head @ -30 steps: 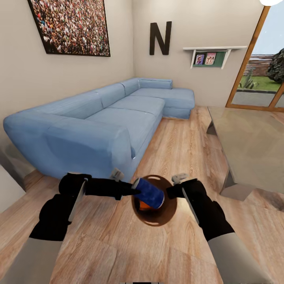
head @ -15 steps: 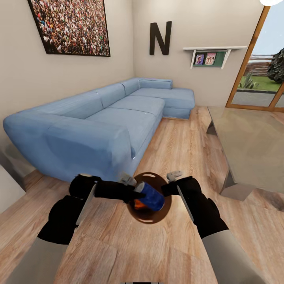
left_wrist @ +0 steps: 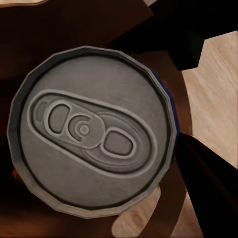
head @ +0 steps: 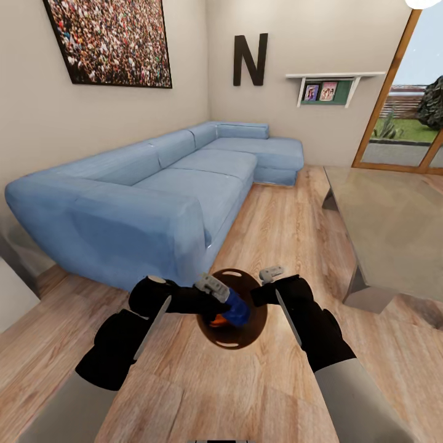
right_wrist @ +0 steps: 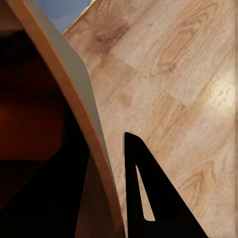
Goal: Put the three can of soda from the living room inside the tash can in the kitchen.
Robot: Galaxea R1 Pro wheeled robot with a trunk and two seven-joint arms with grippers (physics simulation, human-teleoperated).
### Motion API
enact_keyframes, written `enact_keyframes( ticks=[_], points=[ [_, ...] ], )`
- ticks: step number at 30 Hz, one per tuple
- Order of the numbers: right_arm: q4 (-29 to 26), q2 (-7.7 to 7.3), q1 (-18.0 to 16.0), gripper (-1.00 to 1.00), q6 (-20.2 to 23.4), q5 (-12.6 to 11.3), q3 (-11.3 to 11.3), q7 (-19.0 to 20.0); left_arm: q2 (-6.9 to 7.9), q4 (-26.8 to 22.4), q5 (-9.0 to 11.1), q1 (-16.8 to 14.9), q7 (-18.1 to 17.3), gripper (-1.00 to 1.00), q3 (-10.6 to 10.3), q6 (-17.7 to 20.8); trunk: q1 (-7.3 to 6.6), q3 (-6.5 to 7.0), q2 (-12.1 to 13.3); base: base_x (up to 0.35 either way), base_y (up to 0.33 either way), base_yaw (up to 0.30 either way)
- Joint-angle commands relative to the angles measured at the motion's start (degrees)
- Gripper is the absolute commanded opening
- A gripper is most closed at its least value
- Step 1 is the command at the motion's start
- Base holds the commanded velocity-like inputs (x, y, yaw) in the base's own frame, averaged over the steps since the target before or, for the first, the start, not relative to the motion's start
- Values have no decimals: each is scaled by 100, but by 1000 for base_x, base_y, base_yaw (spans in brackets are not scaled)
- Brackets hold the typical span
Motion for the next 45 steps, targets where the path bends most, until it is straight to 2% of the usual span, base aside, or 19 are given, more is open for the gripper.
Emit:
enact_keyframes(
  ticks=[1,3,8,19,20,45],
  points=[
    [-1,1,-2,-100,11,-136,0,29,-1,6,5,0,131,-100,-64,2,-1,1,0,0,0,0],
    [4,1,-2,-100,11,-137,0,27,-1,32,0,0,336,-100,-155,2,-1,1,0,0,0,0],
    [-1,1,-2,-100,11,-133,0,29,13,94,-5,0,681,-100,-229,2,-1,1,0,0,0,0],
    [-10,27,-2,-100,11,-139,137,29,11,447,-5,0,795,-100,-241,2,-1,1,0,0,0,0],
    [-11,35,0,-100,11,-139,143,29,13,461,-6,0,796,100,-241,2,-1,1,0,0,0,0],
    [-11,46,-2,-100,11,-139,150,29,36,438,47,7,755,100,-219,2,-1,1,0,0,0,0]
  ],
)
